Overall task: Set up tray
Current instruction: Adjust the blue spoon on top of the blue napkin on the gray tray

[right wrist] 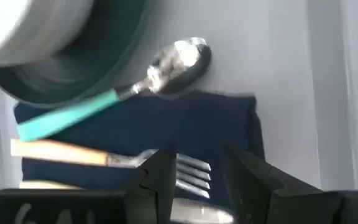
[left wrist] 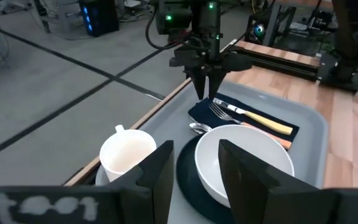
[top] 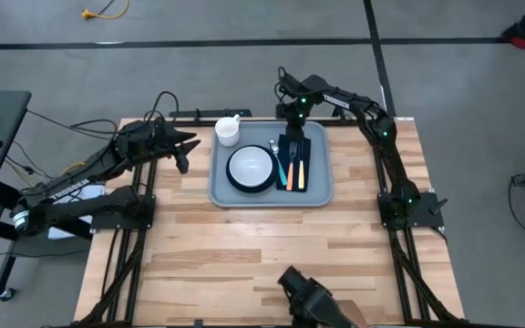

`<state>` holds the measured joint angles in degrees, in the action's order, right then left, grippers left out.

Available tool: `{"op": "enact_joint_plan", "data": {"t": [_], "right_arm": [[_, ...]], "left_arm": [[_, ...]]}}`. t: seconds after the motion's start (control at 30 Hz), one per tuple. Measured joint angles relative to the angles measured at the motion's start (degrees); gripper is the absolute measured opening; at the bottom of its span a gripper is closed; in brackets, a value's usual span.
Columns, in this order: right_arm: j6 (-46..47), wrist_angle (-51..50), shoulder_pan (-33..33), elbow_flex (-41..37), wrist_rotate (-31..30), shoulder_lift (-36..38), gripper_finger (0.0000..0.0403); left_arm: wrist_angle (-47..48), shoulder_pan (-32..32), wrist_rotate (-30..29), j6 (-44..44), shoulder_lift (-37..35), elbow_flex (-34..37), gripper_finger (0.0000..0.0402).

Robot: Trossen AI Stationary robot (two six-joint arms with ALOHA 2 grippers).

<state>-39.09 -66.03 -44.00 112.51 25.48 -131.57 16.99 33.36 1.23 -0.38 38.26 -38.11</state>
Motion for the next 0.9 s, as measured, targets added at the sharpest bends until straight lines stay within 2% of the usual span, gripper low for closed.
{"op": "enact_joint_plan", "data": {"t": [0.23, 0.43, 0.6, 0.9], "right_arm": [[-0.55, 4.41, 3.41, 0.0, -0.1, 0.0, 0.0118], [-5.45, 7.0, 6.09, 0.0, -4.87, 0.0, 0.0118], [-8.79, 6.98, 6.81, 0.0, -5.01, 0.0, 0.0118], [-5.57, 9.56, 6.82, -0.35, -4.53, -0.61, 0.0118]], "left_arm": [[0.0, 0.0, -0.04, 1.99, 0.0, 0.0, 0.0114], [0.37, 0.0, -0.04, 2.01, 0.0, 0.02, 0.0114], [0.33, 0.0, -0.04, 1.96, 0.0, 0.02, 0.0114], [0.07, 0.0, -0.07, 1.43, 0.0, 0.02, 0.0114]]}}
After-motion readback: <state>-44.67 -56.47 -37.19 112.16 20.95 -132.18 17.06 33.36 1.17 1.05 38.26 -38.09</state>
